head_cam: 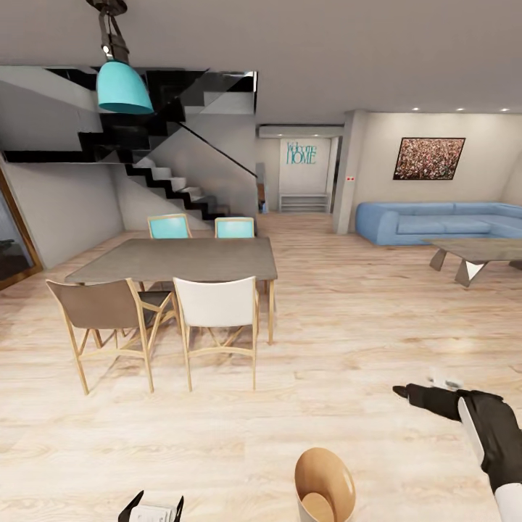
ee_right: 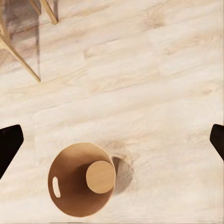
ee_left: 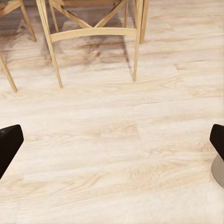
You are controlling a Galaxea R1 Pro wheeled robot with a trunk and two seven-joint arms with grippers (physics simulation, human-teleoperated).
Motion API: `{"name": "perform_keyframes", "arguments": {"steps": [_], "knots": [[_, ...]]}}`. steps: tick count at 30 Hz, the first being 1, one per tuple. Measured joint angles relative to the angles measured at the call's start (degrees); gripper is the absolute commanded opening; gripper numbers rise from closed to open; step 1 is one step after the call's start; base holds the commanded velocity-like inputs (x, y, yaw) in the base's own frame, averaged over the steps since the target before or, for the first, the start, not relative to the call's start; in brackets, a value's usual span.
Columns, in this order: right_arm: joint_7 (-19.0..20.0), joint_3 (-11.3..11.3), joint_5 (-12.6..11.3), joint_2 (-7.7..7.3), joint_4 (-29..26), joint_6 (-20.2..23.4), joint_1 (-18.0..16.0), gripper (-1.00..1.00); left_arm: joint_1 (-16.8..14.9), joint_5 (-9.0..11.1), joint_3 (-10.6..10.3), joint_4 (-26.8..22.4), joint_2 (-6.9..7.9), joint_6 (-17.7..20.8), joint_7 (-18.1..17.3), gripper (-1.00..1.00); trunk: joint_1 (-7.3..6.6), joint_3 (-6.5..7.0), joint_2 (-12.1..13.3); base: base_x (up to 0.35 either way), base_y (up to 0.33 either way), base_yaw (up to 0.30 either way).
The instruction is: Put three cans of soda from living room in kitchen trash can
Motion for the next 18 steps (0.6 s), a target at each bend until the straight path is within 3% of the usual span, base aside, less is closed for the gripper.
{"name": "perform_keyframes", "arguments": {"steps": [2,3,6,7,9,18], "knots": [[-0.11,0.13,0.35,-0.49,3.61,2.04,-3.58,1.00,0.00,0.00,0.02,0.00,0.00,0.00,0.00,1.00,0.00,0.00,0.00,0.000,0.000,0.000],[-0.52,1.06,1.45,-1.32,10.63,3.76,-8.54,1.00,-0.01,-0.02,0.01,0.01,-0.01,0.00,0.00,1.00,0.00,0.01,0.01,0.000,0.000,0.000],[-1.16,3.05,4.97,-2.25,21.98,4.29,-15.22,1.00,0.00,-0.01,0.01,-0.02,-0.01,-0.02,0.00,1.00,0.00,0.00,0.00,0.000,0.000,0.000],[-1.17,3.06,5.01,-2.26,22.07,4.29,-15.27,1.00,0.00,-0.01,0.02,-0.02,-0.01,-0.02,0.00,1.00,0.00,0.00,0.00,0.000,0.000,0.000],[-1.40,3.86,7.45,-2.60,28.74,2.61,-18.53,1.00,0.00,0.04,0.03,-0.06,-0.02,-0.01,0.00,1.00,0.00,0.00,0.00,0.000,0.000,0.000],[-1.82,4.94,11.26,-2.33,35.53,-1.66,-21.57,1.00,0.00,0.01,0.04,-0.22,-0.07,0.00,0.00,1.00,0.00,0.00,0.00,0.000,0.000,0.000]]}}
